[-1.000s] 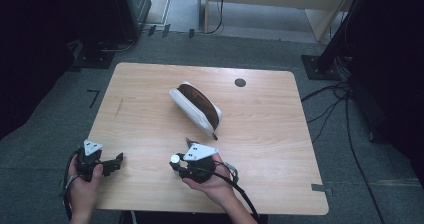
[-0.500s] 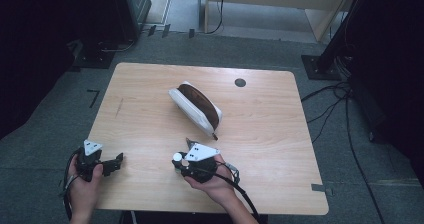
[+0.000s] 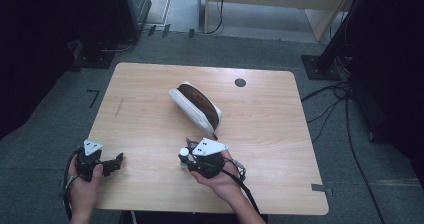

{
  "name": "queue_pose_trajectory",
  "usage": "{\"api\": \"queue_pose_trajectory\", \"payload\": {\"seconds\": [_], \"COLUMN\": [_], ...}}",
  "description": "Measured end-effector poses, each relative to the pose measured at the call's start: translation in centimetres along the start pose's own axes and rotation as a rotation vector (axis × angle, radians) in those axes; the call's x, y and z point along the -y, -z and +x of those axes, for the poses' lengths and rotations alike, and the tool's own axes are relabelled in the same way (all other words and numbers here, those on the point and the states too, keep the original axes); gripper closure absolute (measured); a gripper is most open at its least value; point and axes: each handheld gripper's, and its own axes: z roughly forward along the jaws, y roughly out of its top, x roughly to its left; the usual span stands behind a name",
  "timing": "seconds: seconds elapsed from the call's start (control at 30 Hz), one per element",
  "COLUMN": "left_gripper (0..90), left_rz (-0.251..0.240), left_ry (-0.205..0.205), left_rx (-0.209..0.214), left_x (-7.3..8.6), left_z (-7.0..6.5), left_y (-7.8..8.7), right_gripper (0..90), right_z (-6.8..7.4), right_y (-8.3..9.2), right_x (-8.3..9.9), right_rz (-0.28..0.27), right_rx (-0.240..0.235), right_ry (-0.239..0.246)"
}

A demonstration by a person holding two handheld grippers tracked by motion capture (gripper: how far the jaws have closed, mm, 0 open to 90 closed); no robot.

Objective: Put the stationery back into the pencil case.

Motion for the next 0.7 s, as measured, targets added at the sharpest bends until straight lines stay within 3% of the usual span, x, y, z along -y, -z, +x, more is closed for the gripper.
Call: {"api": "queue_pose_trajectory", "payload": {"seconds": [0.7], "left_gripper": [8.3], "left_rz": [-0.001], "left_ry": [0.002], "left_rx": [0.000], "left_x": [0.0], "left_z": [0.0], "left_y": [0.0], "right_gripper": [65.2], "right_z": [-3.9], "right_y": [4.9], "right_x": [-2.2], "right_rz": [-0.051], "right_rx": [0.114], "right_ry": [-0.055]}}
